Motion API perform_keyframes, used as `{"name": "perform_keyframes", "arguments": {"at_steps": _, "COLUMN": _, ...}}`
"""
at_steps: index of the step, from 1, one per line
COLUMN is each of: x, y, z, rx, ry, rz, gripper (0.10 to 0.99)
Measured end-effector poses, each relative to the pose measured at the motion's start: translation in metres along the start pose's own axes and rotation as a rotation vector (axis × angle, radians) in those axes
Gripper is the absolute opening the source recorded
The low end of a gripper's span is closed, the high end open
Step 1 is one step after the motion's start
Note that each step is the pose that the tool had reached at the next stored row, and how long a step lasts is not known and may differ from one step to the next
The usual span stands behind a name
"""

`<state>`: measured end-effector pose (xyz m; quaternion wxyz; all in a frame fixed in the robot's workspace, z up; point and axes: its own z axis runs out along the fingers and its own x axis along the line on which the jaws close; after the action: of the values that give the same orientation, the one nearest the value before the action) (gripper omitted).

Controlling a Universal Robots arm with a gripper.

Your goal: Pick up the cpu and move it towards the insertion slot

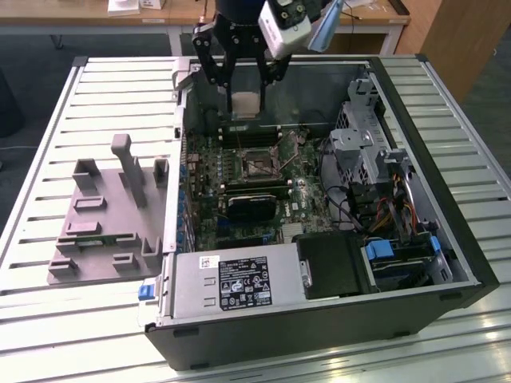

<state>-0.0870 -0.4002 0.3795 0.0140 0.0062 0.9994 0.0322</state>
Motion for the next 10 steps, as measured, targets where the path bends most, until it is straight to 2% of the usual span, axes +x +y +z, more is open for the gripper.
{"name": "perform_keyframes", "arguments": {"at_steps": 6, "x": -0.0256, "y": 0.0003, "z": 0.0010, "rx": 0.000, "ry": 0.0006, "rz": 0.000, "gripper": 0.537}}
{"name": "perform_keyframes", "arguments": {"at_steps": 10, "x": -0.0351, "y": 0.0006, "z": 0.0022, "rx": 0.000, "ry": 0.0006, "rz": 0.000, "gripper": 0.537}}
